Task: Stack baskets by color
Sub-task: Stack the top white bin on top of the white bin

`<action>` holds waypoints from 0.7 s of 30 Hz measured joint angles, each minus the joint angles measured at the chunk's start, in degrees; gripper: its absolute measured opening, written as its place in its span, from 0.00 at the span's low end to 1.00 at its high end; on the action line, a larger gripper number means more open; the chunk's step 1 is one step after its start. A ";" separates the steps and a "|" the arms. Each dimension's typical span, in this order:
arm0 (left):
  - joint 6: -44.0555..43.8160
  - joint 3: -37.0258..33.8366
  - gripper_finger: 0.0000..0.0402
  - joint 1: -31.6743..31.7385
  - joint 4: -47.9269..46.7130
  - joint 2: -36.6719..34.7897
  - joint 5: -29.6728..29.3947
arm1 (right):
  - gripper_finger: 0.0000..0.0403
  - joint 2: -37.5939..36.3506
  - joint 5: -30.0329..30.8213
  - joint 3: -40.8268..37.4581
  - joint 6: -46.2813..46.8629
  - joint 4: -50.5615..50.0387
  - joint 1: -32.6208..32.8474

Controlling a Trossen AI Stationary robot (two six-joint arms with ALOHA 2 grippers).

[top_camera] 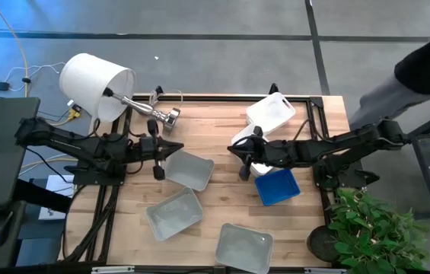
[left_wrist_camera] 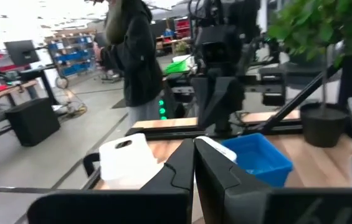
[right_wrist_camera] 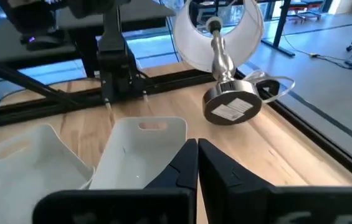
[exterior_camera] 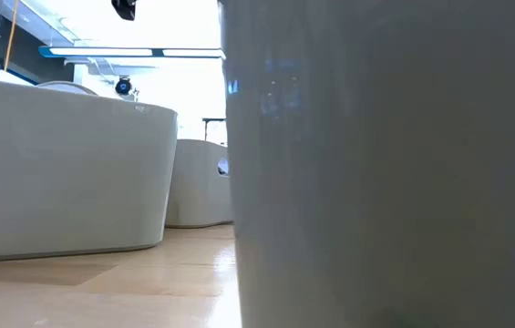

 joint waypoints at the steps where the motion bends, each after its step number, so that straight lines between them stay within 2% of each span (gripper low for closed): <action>1: -0.51 -0.01 0.00 -0.50 0.37 -0.01 0.00 | 0.00 -0.07 0.09 0.00 -0.07 0.00 0.00; 6: -2.09 -0.21 0.00 -2.55 2.29 -0.02 -1.80 | 0.00 0.10 1.35 -0.02 -2.46 1.30 0.00; 9: -1.06 -2.95 0.00 -2.84 9.13 -0.10 -4.41 | 0.00 0.10 3.92 -0.02 -2.58 1.43 -0.03; 13: -0.68 -7.45 0.00 -2.34 16.44 -1.85 -4.76 | 0.00 0.10 4.83 -0.02 -2.57 1.36 -0.09; 21: 1.27 -10.74 0.00 -3.09 13.76 -3.52 -3.87 | 0.00 0.10 4.79 -0.02 -2.58 1.36 -0.07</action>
